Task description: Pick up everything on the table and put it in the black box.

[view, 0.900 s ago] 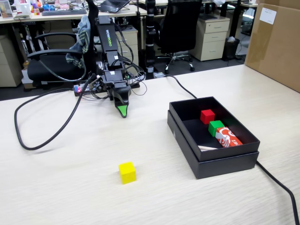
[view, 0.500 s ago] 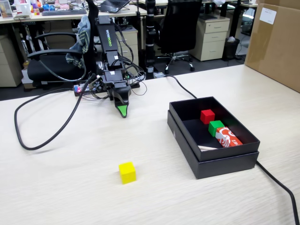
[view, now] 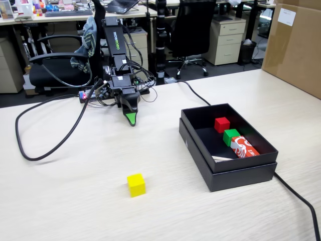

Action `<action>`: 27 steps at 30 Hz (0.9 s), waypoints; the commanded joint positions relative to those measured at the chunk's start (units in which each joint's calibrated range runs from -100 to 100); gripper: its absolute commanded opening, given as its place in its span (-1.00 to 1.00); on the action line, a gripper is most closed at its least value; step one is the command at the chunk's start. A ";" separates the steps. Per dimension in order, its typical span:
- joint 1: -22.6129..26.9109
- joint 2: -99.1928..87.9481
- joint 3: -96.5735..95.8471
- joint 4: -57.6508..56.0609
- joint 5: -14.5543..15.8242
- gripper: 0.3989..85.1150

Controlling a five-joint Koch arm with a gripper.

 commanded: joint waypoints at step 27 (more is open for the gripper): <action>-0.49 0.76 2.23 -5.36 -0.15 0.12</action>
